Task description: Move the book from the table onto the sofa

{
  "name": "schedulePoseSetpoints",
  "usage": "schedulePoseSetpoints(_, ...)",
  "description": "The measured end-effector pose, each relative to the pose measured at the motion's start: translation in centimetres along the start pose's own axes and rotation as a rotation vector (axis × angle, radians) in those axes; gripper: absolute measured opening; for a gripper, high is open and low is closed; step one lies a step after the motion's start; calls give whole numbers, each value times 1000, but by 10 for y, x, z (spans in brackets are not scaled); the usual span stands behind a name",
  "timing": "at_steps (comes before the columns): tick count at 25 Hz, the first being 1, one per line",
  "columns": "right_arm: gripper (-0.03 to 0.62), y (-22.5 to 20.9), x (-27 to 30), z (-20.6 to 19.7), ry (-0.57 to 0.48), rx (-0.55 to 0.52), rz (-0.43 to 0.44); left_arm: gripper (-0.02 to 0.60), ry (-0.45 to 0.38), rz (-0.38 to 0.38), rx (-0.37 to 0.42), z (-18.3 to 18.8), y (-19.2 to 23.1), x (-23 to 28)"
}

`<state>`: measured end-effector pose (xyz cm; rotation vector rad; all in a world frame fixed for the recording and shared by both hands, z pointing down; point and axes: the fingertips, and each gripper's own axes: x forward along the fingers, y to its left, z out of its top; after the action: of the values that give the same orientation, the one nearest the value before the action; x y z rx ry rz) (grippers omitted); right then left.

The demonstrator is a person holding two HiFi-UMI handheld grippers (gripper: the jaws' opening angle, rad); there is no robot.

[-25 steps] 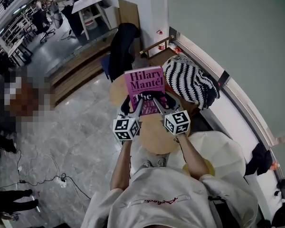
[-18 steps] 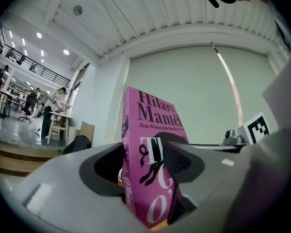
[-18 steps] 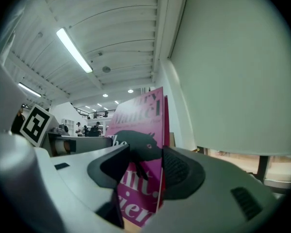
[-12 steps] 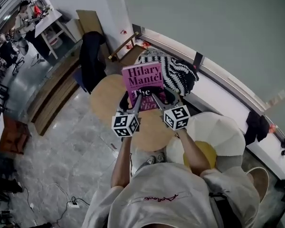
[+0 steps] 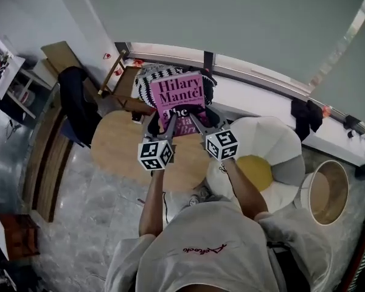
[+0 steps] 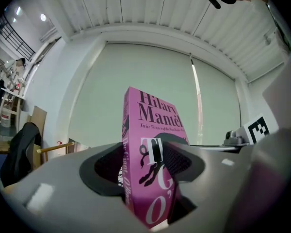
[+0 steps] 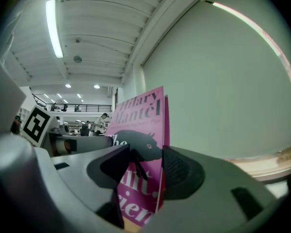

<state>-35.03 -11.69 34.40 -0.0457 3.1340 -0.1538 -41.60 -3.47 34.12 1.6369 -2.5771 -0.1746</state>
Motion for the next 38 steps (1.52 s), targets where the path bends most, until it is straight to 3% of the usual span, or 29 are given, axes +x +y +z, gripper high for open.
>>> schedulePoseSetpoints(6, 216, -30, -50, 0, -4, -5, -173, 261, 21, -173, -12, -11, -51, 20)
schedulePoseSetpoints(22, 215, -87, -185, 1, -31, -6, -508, 261, 75, -500, -13, -36, -190, 46)
schedulePoseSetpoints(29, 215, -123, -289, 3, -47, 2, -686, 261, 103, -673, -10, -52, -301, 51)
schedulePoseSetpoints(38, 215, -146, -415, 6, -57, 2, -843, 261, 132, -823, -17, -71, -427, 30)
